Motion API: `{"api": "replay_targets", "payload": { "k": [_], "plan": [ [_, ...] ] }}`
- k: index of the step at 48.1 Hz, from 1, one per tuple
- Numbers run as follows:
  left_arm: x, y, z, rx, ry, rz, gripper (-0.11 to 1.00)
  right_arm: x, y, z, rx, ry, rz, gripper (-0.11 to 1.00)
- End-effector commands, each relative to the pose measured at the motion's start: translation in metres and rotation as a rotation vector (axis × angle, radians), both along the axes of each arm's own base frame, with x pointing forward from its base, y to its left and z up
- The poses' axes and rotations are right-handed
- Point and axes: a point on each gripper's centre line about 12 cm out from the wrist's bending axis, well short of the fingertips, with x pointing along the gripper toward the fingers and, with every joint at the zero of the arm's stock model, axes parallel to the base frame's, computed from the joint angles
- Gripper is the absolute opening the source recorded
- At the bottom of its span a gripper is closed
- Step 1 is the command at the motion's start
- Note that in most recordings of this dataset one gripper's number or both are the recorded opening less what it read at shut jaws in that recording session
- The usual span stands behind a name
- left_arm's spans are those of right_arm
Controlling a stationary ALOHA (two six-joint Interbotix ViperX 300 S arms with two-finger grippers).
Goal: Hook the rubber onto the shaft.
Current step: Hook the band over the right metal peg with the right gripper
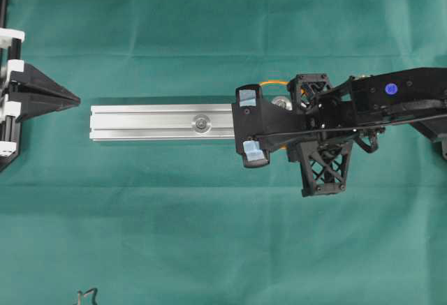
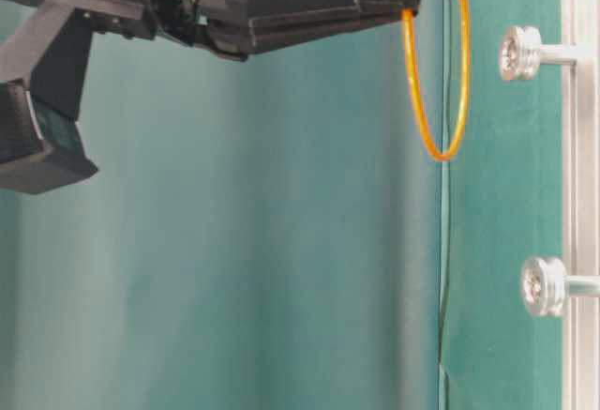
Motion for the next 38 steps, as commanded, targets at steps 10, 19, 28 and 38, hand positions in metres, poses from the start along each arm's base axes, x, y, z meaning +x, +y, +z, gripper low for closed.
{"api": "replay_targets", "payload": {
  "k": [10, 19, 28, 38],
  "plan": [
    [0.003, 0.0, 0.0081, 0.0, -0.018, 0.0, 0.0, -0.0014, -0.0004, -0.004, 0.002, -0.027, -0.004, 0.08],
    [0.0031, 0.0, 0.0088, 0.0, -0.02, 0.0, 0.0, -0.0009, -0.0009, -0.0057, 0.002, -0.032, -0.006, 0.08],
    [0.0031, 0.0, 0.0088, 0.0, -0.02, 0.0, 0.0, -0.0009, -0.0009, -0.0057, 0.002, -0.032, -0.006, 0.07],
    [0.0031, 0.0003, 0.0088, 0.0, -0.02, 0.001, 0.0, -0.0011, -0.0006, -0.0051, 0.005, -0.033, -0.007, 0.08]
  ]
}}
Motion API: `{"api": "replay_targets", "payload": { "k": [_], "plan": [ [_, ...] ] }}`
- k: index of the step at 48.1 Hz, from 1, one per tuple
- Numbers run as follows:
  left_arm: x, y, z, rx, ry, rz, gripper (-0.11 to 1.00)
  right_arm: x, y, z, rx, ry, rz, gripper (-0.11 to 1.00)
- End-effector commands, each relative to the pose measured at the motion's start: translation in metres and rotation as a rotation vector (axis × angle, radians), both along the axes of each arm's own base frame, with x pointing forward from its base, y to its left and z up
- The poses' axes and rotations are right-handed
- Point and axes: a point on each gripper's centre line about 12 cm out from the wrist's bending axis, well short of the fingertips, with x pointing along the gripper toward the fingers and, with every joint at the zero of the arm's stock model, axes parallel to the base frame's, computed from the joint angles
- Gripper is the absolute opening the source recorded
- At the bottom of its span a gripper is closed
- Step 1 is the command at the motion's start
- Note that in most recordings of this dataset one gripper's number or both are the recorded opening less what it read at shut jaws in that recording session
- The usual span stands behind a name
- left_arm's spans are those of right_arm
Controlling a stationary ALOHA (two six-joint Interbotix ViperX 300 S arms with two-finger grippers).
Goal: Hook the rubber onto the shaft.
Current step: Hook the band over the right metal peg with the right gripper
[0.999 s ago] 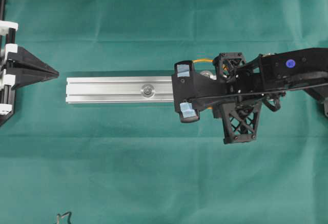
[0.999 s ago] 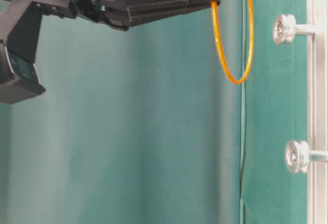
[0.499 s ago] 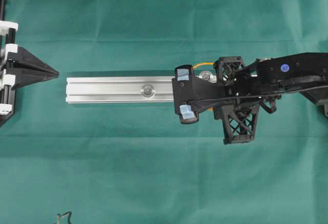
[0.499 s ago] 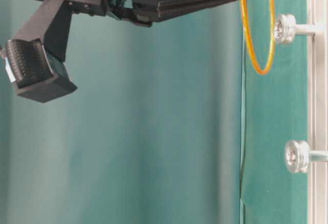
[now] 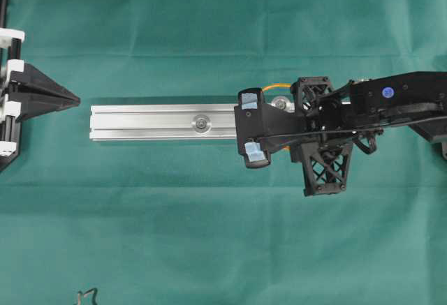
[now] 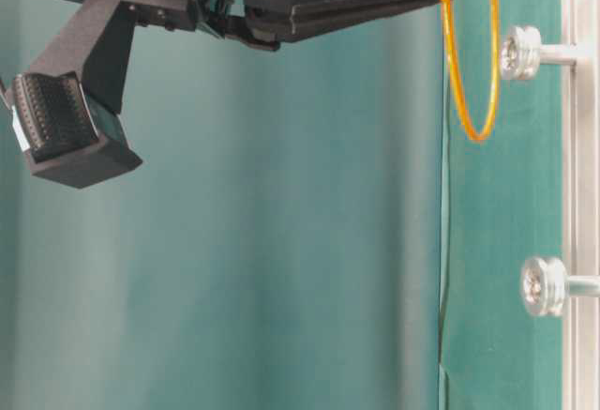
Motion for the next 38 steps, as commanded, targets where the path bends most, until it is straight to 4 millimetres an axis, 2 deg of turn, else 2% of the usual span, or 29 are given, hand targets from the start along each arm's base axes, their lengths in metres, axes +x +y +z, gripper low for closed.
{"api": "replay_targets", "payload": {
  "k": [1, 38],
  "plan": [
    [0.0031, 0.0003, 0.0088, 0.003, -0.02, 0.001, 0.0, 0.0013, 0.0004, 0.0071, 0.006, -0.026, -0.003, 0.08],
    [0.0031, 0.0006, 0.0088, 0.003, -0.02, 0.002, 0.0, 0.0012, 0.0041, 0.0076, 0.01, -0.027, 0.003, 0.08]
  ]
}}
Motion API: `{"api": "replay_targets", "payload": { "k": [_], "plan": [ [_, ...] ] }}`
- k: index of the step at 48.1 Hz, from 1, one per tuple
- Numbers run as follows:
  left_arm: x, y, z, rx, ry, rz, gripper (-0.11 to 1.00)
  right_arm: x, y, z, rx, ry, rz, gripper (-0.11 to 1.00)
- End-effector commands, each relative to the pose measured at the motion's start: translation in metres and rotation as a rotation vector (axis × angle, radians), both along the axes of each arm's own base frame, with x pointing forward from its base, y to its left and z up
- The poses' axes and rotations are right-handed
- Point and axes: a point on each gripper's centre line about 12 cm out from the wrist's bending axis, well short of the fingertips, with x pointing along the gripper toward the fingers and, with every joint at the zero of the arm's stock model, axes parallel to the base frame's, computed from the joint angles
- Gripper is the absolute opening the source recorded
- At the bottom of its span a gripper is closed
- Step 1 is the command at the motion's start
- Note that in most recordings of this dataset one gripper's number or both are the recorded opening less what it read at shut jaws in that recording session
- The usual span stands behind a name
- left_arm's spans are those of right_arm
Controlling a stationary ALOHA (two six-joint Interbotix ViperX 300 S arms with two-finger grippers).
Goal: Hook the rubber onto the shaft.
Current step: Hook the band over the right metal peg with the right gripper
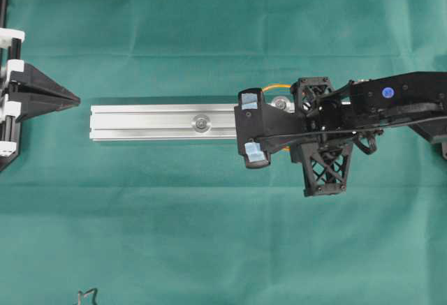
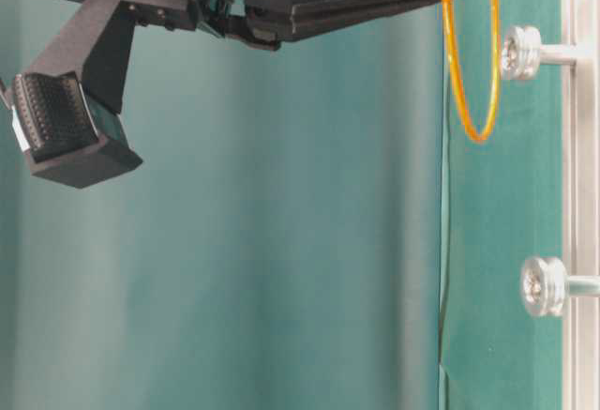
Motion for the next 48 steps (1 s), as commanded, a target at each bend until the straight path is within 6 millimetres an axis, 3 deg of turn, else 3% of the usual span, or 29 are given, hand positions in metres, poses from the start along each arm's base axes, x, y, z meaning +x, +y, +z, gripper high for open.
{"api": "replay_targets", "payload": {
  "k": [1, 48],
  "plan": [
    [0.003, 0.0, 0.008, 0.004, -0.02, 0.001, 0.0, 0.001, 0.003, 0.008, 0.008, -0.027, 0.003, 0.08],
    [0.003, 0.001, 0.009, 0.004, -0.021, 0.002, 0.0, -0.003, 0.03, 0.009, 0.039, -0.025, 0.061, 0.08]
  ]
}}
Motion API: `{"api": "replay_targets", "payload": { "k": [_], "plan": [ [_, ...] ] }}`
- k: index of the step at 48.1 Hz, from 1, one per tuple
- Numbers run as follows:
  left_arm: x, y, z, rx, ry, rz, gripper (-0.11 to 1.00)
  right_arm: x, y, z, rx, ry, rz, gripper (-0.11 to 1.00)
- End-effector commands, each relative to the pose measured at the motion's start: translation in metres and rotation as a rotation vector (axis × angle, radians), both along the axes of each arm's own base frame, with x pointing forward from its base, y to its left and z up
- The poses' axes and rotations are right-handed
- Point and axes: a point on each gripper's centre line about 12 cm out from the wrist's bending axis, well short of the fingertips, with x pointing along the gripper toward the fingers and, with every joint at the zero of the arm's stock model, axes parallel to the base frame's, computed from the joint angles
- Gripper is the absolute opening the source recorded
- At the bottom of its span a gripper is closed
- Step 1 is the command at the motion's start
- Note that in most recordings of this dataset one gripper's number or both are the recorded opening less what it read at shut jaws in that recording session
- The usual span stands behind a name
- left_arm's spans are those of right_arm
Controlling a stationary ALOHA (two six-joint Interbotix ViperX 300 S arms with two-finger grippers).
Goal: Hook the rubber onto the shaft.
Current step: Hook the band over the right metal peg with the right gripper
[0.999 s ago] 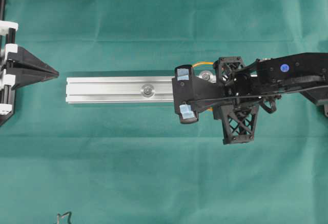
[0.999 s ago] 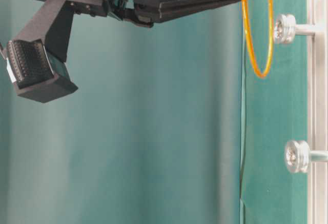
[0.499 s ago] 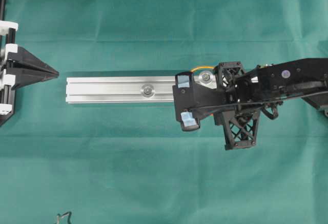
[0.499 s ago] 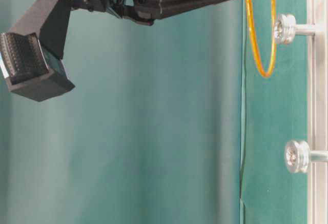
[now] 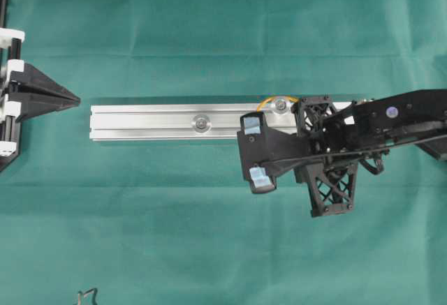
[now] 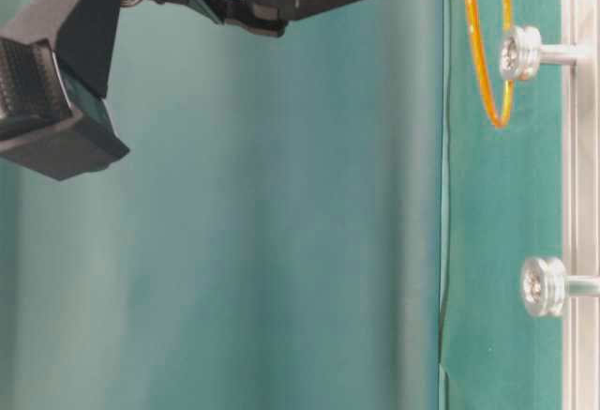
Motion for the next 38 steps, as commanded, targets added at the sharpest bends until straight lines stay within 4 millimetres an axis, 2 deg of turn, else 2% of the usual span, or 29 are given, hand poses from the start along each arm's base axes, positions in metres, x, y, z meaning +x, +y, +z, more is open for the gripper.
{"api": "replay_targets", "payload": {
  "k": [1, 21, 38],
  "plan": [
    [0.003, 0.0, 0.009, 0.002, -0.021, 0.001, 0.0, 0.001, 0.005, 0.008, 0.01, -0.026, 0.008, 0.08],
    [0.003, 0.0, 0.009, 0.0, -0.021, 0.002, 0.0, 0.001, 0.02, 0.009, 0.026, -0.047, 0.036, 0.08],
    [0.003, 0.0, 0.009, 0.002, -0.021, 0.0, 0.0, 0.0, 0.027, 0.009, 0.05, -0.04, -0.025, 0.08]
  ]
}}
